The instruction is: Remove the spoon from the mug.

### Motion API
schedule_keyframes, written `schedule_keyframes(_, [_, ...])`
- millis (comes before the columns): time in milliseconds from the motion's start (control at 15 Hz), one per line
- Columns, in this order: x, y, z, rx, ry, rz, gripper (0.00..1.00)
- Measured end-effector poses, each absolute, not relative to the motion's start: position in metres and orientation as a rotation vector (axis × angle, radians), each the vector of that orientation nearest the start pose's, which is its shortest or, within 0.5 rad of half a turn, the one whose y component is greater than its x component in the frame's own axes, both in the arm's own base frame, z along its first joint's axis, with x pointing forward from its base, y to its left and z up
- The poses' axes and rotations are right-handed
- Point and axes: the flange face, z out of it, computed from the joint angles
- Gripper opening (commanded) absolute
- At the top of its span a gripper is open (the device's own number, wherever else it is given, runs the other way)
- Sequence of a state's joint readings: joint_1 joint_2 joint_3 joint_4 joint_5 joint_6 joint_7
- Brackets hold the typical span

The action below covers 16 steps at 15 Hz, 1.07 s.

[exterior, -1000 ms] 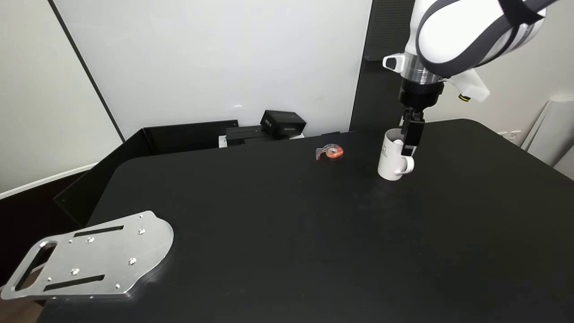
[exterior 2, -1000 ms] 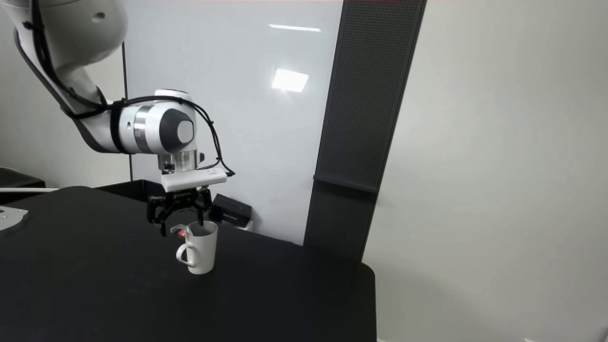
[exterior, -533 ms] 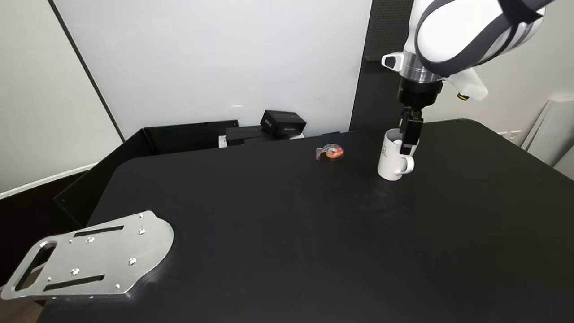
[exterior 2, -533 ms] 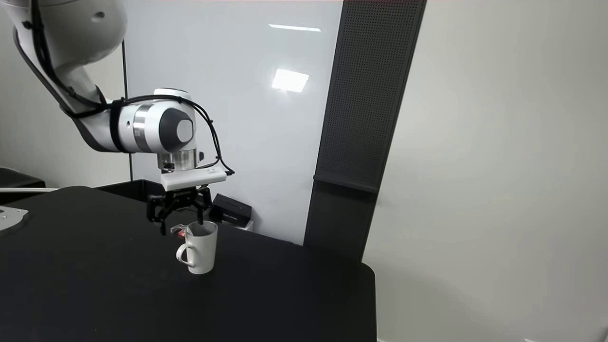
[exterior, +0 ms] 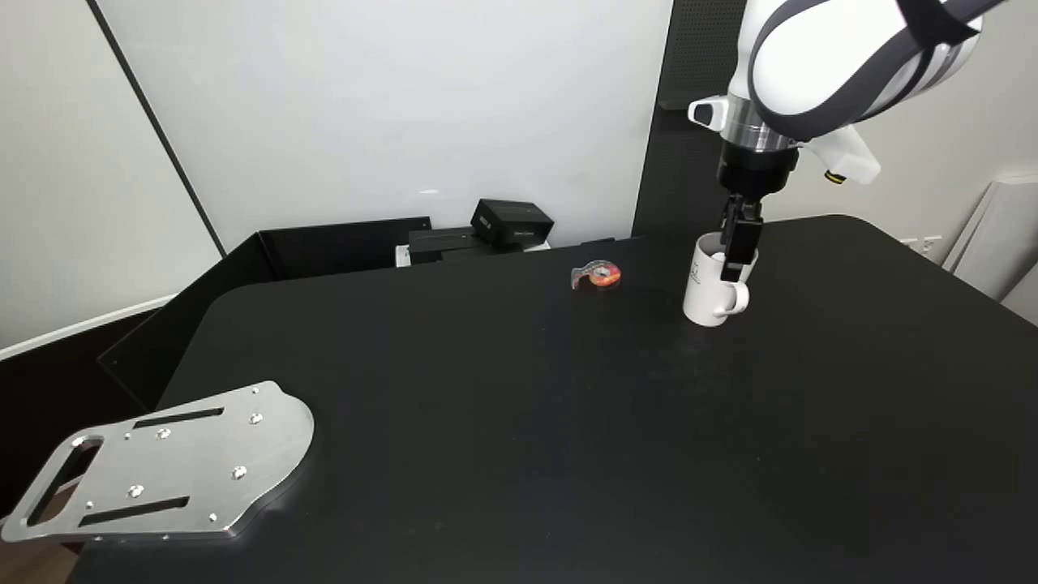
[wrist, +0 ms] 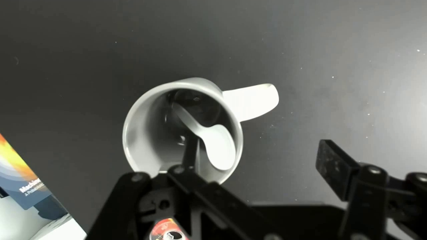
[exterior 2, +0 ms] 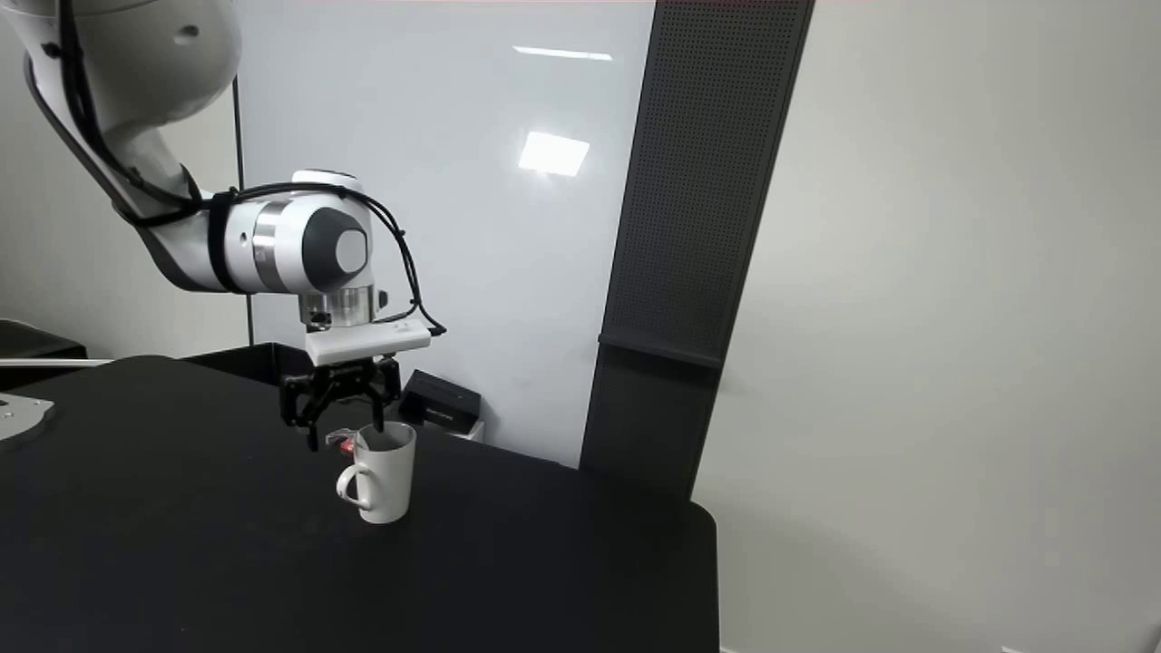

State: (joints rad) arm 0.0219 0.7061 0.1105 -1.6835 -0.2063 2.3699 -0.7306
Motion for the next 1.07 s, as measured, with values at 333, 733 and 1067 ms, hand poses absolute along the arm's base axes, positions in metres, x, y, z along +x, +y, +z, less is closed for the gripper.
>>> schedule_keyframes(333, [0.6728,0.0804,0.1897,-2.824,-1.52,0.042,0.25])
schedule_keyframes(733, [0.6741,0.0805,0.1909,-2.826,-1.522,0.029,0.0])
schedule_keyframes(1067, [0.6746,0.0805,0.1915,-2.827,-1.522,0.027,0.01])
